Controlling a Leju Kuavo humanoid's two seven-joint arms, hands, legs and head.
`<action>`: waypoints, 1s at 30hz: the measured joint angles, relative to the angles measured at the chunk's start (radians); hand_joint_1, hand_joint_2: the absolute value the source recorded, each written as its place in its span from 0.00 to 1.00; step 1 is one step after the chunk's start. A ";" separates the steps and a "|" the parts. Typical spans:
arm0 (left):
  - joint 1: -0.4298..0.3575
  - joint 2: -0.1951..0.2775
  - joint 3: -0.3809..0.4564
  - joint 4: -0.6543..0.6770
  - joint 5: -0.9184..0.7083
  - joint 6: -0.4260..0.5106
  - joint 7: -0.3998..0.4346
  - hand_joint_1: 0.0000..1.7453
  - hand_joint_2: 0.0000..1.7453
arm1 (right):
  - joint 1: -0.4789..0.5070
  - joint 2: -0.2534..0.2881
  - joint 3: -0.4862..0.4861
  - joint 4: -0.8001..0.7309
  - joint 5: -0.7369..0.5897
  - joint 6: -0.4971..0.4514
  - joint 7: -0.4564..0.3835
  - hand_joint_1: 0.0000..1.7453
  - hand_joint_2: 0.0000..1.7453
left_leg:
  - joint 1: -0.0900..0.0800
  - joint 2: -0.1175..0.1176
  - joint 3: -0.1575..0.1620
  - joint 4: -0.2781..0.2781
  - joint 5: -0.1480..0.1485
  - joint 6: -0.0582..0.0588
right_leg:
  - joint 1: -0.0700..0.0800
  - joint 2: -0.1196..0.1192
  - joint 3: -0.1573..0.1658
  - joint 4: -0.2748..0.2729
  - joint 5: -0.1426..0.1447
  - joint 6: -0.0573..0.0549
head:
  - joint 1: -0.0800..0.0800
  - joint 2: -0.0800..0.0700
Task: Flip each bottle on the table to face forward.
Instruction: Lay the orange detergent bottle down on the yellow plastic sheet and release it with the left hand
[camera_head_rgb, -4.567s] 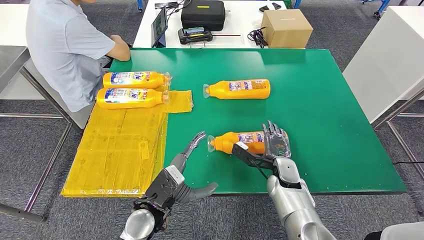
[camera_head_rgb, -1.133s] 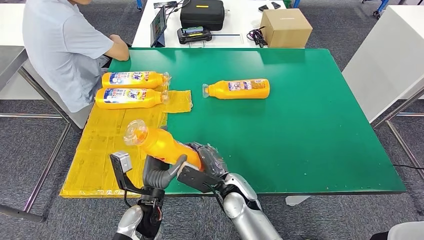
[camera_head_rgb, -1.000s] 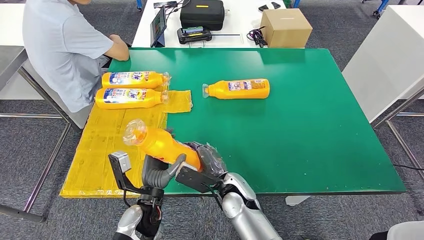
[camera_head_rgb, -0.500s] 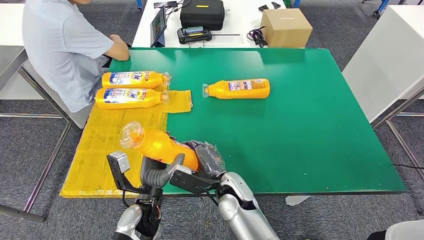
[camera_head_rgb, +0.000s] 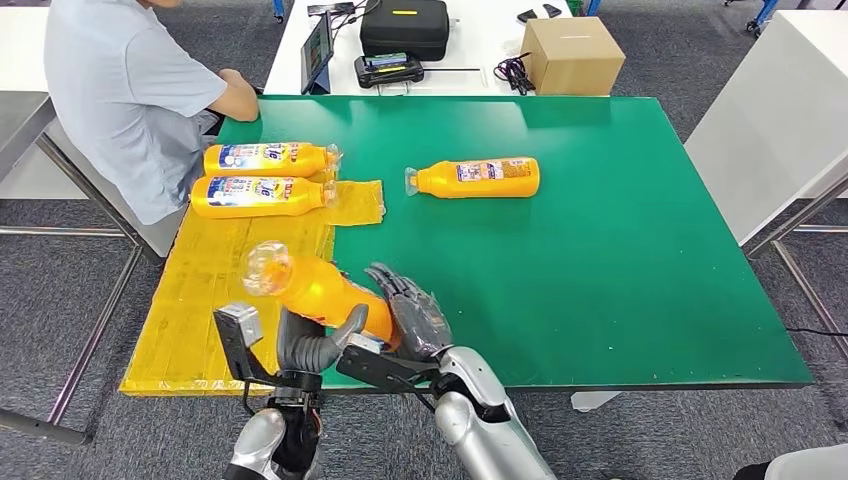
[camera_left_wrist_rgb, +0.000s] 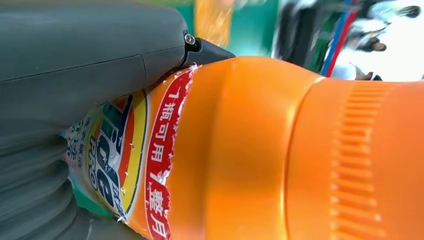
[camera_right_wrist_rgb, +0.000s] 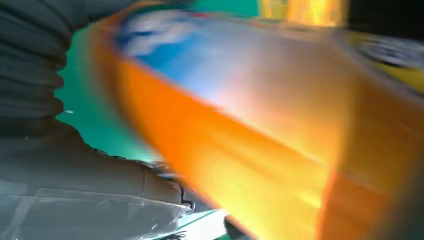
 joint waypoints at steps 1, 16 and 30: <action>-0.002 0.000 0.003 -0.007 -0.097 0.022 0.005 1.00 1.00 | 0.007 -0.001 -0.005 0.001 0.004 -0.003 0.003 0.00 1.00 | 0.000 0.000 0.000 0.000 0.000 0.000 | 0.000 0.000 0.000 0.000 0.000 0.000 | 0.000 0.000; -0.009 -0.003 0.051 -0.068 -0.289 0.008 -0.009 1.00 1.00 | 0.041 -0.002 -0.043 0.013 0.011 -0.008 0.003 0.00 1.00 | 0.000 0.000 0.000 0.000 0.000 0.000 | 0.000 0.000 0.000 0.000 0.000 0.000 | 0.000 0.000; -0.050 0.010 0.063 -0.091 -1.145 0.189 0.179 1.00 1.00 | 0.052 -0.002 -0.062 0.015 -0.021 0.009 -0.025 0.00 1.00 | 0.000 0.000 -0.001 0.000 0.000 0.000 | 0.000 0.000 0.000 0.000 0.000 0.000 | 0.000 0.000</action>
